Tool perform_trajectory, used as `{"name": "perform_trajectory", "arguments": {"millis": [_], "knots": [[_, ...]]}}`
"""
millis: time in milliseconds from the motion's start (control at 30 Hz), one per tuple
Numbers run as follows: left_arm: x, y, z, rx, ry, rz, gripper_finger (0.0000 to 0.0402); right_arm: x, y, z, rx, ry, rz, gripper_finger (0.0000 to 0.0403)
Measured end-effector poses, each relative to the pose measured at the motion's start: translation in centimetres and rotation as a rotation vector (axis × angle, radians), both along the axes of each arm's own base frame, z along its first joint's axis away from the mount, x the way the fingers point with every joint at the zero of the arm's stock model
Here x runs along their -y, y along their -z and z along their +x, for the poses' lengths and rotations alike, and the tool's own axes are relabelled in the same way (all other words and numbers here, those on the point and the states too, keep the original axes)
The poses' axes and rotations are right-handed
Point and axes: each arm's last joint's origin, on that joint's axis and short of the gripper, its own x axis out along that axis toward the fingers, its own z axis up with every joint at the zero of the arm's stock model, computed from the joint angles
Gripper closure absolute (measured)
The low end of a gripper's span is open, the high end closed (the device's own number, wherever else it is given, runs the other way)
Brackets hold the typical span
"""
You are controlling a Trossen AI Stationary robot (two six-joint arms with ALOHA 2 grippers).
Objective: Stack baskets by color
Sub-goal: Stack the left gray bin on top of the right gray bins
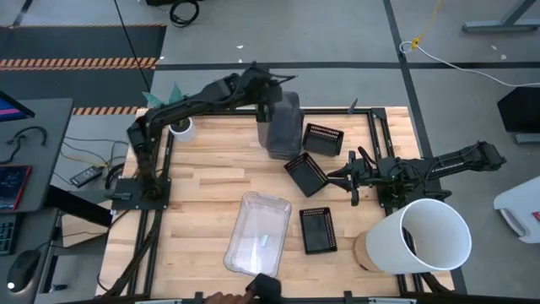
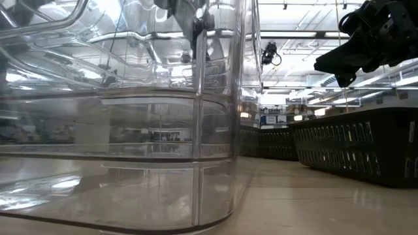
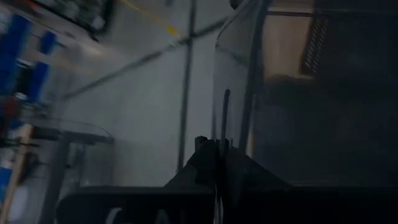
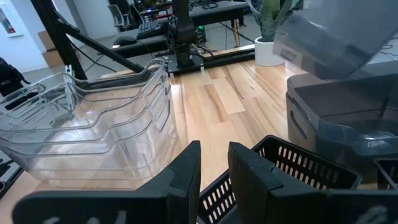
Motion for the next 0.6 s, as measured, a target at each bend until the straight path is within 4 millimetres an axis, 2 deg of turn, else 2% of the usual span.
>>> {"name": "perform_trajectory", "arguments": {"millis": [167,267,333,600], "knots": [[-1.5,-0.5,1.6,-0.077,-0.019,-0.056,0.0397,0.0,0.0,0.0,0.000,0.000,0.000,0.0316],[-2.0,0.2,2.2,-0.128,-0.019,-0.084,0.0397,0.0,0.0,0.0,0.000,0.000,0.000,0.0316],[-2.1,0.9,2.4,-0.162,-0.018,-0.095,0.0397,0.0,0.0,0.0,0.000,0.000,0.000,0.0315],[-2.1,1.8,2.7,-0.200,-0.008,-0.107,0.0395,0.0,0.0,0.0,0.002,-0.001,0.000,0.0316]]}}
